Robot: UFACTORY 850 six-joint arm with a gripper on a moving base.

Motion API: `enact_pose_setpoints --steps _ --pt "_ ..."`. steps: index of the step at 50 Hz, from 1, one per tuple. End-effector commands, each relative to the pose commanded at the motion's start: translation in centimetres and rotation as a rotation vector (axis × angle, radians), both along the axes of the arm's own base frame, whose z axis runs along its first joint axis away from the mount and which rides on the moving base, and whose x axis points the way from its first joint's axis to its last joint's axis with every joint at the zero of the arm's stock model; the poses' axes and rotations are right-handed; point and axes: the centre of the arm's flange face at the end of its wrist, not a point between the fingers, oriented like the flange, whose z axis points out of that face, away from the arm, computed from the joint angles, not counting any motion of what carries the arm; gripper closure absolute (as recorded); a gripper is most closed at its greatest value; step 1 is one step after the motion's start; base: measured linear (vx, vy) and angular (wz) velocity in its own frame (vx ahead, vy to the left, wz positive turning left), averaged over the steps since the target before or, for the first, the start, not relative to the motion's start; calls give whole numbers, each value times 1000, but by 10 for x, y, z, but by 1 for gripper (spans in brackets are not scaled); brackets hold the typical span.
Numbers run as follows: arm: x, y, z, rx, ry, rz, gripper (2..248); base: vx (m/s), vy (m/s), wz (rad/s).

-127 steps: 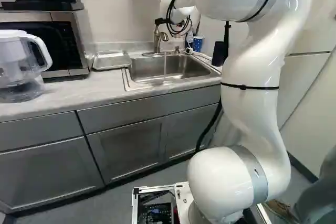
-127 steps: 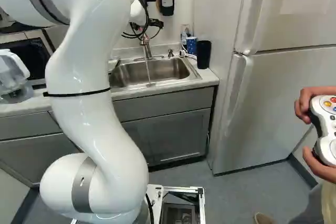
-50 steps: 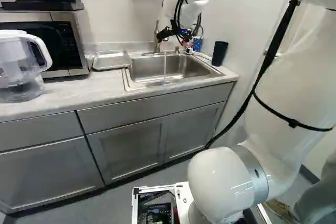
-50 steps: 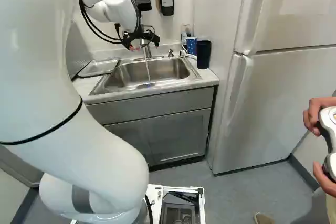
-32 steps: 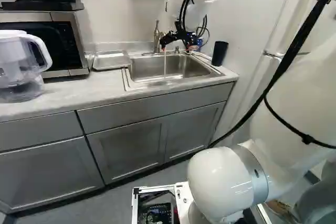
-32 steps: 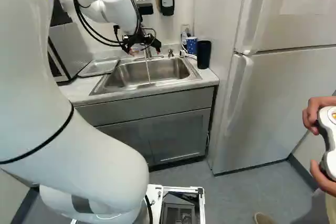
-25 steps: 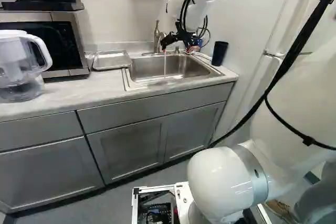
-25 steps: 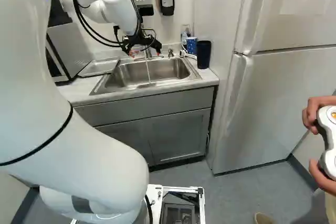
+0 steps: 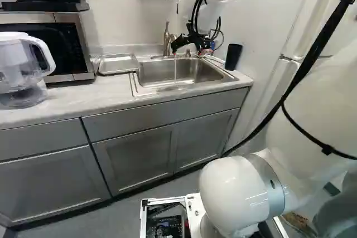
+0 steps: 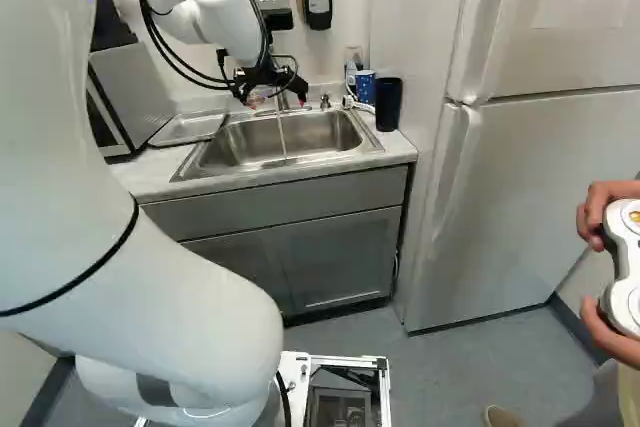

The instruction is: Rinse the cup and place it in the tray

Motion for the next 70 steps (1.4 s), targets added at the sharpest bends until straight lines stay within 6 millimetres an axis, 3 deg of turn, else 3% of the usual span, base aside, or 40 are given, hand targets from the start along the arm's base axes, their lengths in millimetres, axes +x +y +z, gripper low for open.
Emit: enact_pose_setpoints --steps 31,54,70 --pt "2 -45 2 0 -34 -96 3 0 0 0" --pt "12 -47 -10 1 -93 -100 3 0 0 0" --pt "7 -59 -24 8 -130 -131 3 0 0 0"
